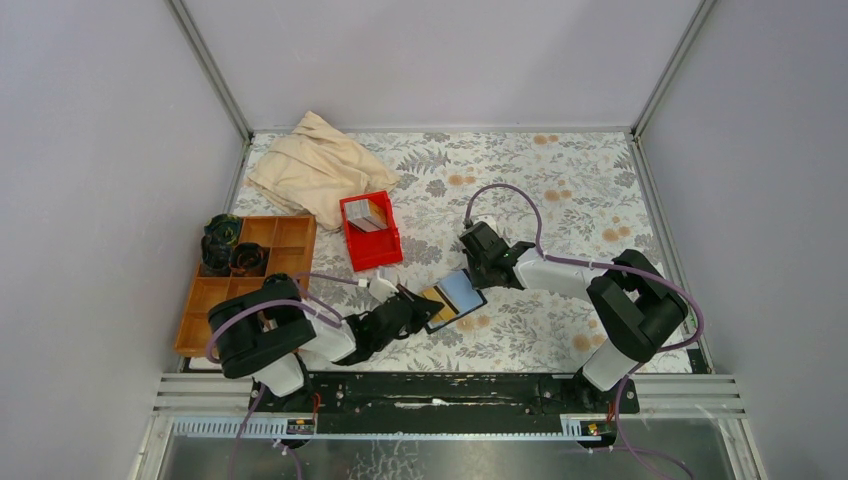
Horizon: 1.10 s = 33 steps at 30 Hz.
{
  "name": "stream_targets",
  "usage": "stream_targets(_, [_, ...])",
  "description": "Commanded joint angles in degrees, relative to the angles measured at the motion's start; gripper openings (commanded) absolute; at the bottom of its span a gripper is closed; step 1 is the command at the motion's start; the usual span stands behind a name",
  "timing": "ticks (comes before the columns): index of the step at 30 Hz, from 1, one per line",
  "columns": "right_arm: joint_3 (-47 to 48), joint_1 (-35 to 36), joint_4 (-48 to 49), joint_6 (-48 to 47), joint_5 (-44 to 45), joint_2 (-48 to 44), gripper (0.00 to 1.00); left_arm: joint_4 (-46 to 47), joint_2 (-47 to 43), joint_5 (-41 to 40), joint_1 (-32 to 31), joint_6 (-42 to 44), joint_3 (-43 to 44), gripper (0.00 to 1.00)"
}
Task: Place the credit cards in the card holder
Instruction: Insert the credit card into the card holder.
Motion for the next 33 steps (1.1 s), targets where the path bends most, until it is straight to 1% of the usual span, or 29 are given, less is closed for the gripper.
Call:
stream_targets(1, [0.9,-0.29,1.65,0.32,-1.95,1.39,0.0,4.46,2.47,1.55,0.36,0.19,-0.86,0.0])
stream_targets(9, [0.55,-0.39,1.78,0.29,-2.26,1.33,0.0,9.18,6.94,3.35,0.35,-0.93,-1.69,0.0])
stream_targets(18, [0.57,-0.38,1.66,0.21,-2.89,1.39,0.0,12.78,9.29,4.36,0.4,-2.07,-2.2,0.0])
stream_targets(33, [0.49,-0.38,1.09,0.28,-4.04,1.06,0.0,16.0,15.48,4.9,0.53,-4.21,-0.35,0.0])
